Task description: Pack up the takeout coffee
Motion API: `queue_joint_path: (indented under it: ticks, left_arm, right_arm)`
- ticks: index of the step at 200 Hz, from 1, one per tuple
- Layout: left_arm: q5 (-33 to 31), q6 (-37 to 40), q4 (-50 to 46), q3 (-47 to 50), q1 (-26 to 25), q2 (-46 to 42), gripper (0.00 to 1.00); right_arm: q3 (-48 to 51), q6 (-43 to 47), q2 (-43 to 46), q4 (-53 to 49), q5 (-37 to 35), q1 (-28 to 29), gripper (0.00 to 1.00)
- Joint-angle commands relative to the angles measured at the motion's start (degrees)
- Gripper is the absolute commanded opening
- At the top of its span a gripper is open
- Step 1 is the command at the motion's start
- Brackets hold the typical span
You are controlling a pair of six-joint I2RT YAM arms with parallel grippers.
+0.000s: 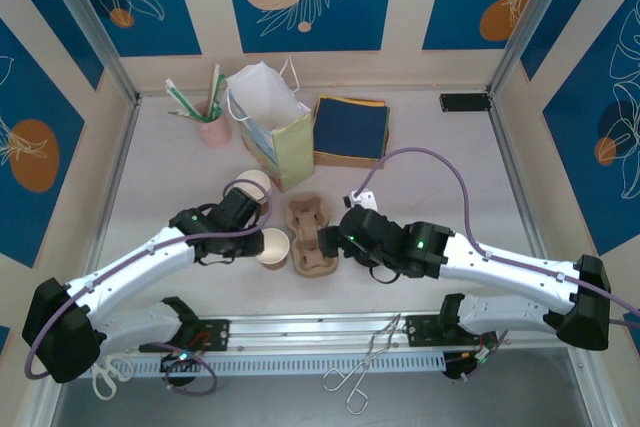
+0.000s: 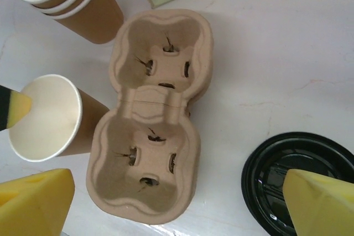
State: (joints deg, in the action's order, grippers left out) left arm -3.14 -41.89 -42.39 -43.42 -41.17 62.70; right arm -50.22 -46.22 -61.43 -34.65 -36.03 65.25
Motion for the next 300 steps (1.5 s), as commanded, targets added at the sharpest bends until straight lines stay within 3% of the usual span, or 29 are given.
queue_joint_path:
  ticks: [1, 34, 51, 62, 86, 160, 246, 300]
  left_arm:
    - [-1.0, 0.2, -0.8, -0.2, -0.5, -1.0, 0.29]
    - [-1.7, 0.9, -2.6, -1.9, -0.5, -3.2, 0.48]
    - [-2.3, 1.5, -3.5, -2.8, -0.6, -5.0, 0.65]
    - [-2.7, 1.6, -3.8, -3.4, -0.5, -6.1, 0.79]
    - [-2.8, 2.3, -4.0, -4.4, -0.6, -8.2, 1.0]
    - [-4.5, 5.8, -4.5, -6.6, -0.5, -10.2, 1.0]
    - [-8.8, 9.1, -4.4, -4.9, -0.4, -17.6, 1.0]
    - [-9.5, 9.9, -4.3, -4.0, -0.2, -19.0, 1.0]
  right_arm:
    - [-0.9, -0.9, -1.0, -4.4, -0.6, -0.6, 0.87]
    - [-2.4, -2.0, -3.2, -10.2, 2.4, -3.7, 0.7]
    - [-2.4, -2.2, -3.9, -11.8, 6.8, -7.2, 0.6]
    - [-2.3, -2.1, -4.3, -12.5, 9.5, -9.5, 0.58]
    - [-3.3, -1.2, -6.2, -13.9, 13.8, -13.0, 0.52]
    - [-14.3, 0.5, -21.3, -23.2, 19.2, -16.5, 0.47]
    - [-20.5, 0.5, -32.0, -26.6, 26.1, -20.3, 0.41]
    - [-22.7, 0.6, -36.6, -29.1, 26.1, -20.8, 0.37]
